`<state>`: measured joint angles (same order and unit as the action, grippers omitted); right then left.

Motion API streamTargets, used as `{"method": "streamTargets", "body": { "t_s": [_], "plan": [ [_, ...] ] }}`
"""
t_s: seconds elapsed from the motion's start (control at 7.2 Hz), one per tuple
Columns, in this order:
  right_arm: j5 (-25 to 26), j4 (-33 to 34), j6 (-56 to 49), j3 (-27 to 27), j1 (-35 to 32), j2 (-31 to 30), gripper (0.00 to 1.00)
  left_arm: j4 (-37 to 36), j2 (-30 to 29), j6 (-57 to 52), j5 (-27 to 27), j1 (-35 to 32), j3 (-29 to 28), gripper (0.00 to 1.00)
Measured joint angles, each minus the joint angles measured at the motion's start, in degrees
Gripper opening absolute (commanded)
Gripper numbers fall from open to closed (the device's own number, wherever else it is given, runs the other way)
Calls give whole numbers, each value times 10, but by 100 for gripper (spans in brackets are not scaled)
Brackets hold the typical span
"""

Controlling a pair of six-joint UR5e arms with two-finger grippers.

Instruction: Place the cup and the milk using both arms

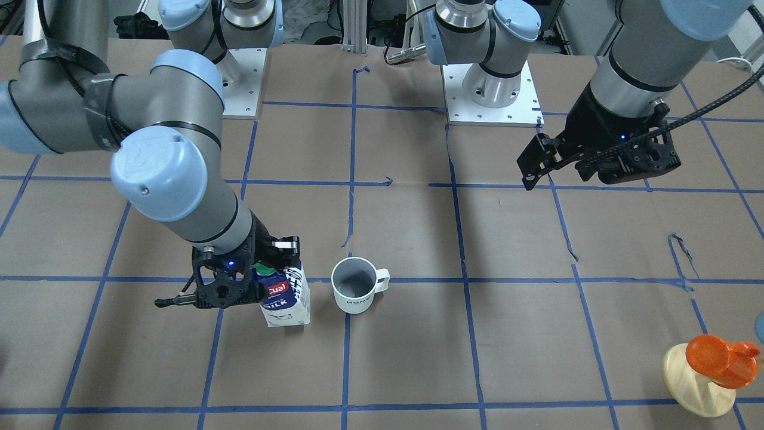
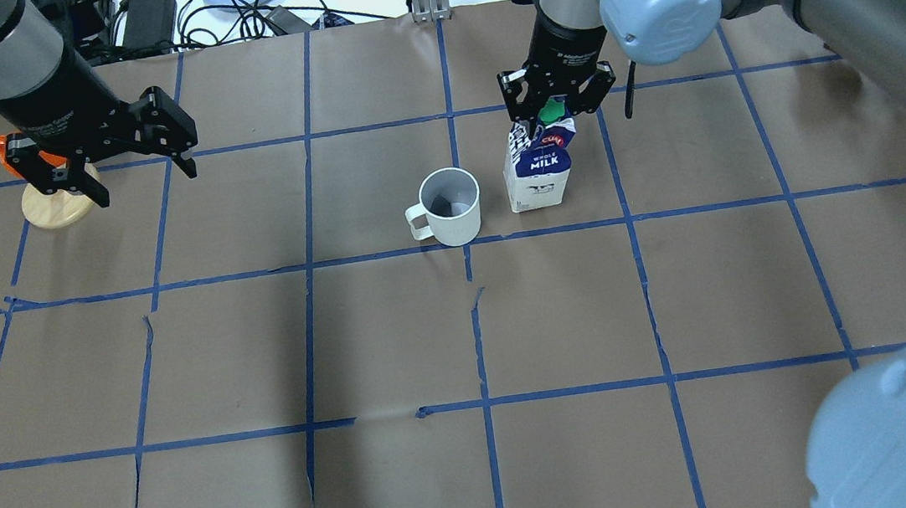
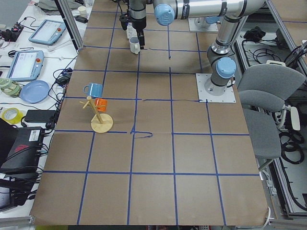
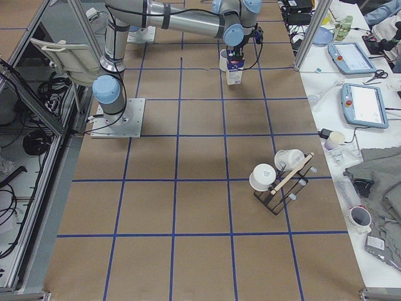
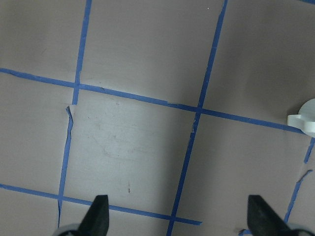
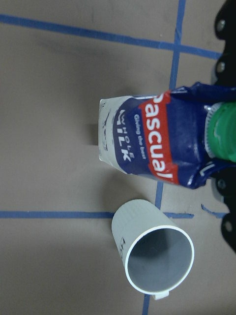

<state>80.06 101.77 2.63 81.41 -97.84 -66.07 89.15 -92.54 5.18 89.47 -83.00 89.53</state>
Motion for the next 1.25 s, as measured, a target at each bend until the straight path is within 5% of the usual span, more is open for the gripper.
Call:
{"method": "streamTargets", "body": {
  "t_s": [0.14, 0.28, 0.42, 0.83, 1.25],
  "plan": [
    [-2, 1, 10, 2, -12, 4, 32, 0, 0, 0, 0, 0, 0, 100],
    [-3, 1, 16, 8, -17, 5, 54, 0, 0, 0, 0, 0, 0, 100],
    [-3, 1, 20, 13, -20, 6, 93, 0, 0, 0, 0, 0, 0, 100],
    [5, 10, 43, 15, -20, -2, 100, 0, -1, 0, 0, 0, 1, 100],
    [57, -15, 37, 21, -7, -87, 100, -3, 0, 0, -1, -1, 8, 100]
  ]
}}
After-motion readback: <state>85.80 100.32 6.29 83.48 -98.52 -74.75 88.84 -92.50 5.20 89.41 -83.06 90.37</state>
